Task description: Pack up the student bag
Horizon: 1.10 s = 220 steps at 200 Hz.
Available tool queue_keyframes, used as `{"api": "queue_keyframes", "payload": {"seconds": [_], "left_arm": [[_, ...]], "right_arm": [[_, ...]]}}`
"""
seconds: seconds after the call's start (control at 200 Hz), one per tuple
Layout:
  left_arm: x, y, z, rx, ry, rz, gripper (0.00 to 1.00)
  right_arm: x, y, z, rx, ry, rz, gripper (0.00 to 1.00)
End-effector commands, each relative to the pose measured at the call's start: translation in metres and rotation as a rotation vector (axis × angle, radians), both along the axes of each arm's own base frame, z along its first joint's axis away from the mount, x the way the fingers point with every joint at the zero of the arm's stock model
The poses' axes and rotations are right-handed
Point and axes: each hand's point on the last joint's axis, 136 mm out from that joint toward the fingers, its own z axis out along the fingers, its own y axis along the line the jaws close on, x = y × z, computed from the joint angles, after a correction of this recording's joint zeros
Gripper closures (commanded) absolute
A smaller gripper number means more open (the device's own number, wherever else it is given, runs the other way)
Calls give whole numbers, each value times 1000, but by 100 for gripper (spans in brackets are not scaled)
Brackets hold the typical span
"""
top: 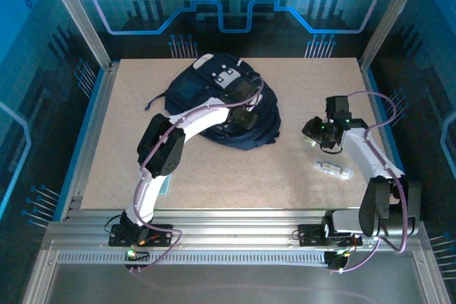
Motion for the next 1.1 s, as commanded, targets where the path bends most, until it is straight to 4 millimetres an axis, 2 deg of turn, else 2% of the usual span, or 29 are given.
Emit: {"api": "queue_keyframes", "payload": {"seconds": [0.0,0.085,0.18,0.355,0.5,0.705,0.8,0.95,1.096], "left_arm": [[3,13,-4,84,-9,25,76],[3,12,6,67,-12,31,100],[1,8,27,17,-19,35,100],[-2,5,82,-121,-49,40,100],[0,10,109,-198,-64,53,100],[17,25,117,-279,-50,107,100],[21,28,123,-324,-42,128,100],[25,31,125,-327,-50,136,100],[25,35,125,-327,-45,152,100]], "right_arm": [[5,1,12,24,-51,19,56],[10,5,17,40,-64,30,56],[17,9,21,59,-80,39,56],[31,20,27,79,-99,68,57],[44,40,28,107,-103,106,57],[73,84,36,185,-136,165,57],[90,114,38,221,-157,200,57],[118,159,30,289,-154,238,57],[140,194,21,315,-145,270,53]]}}
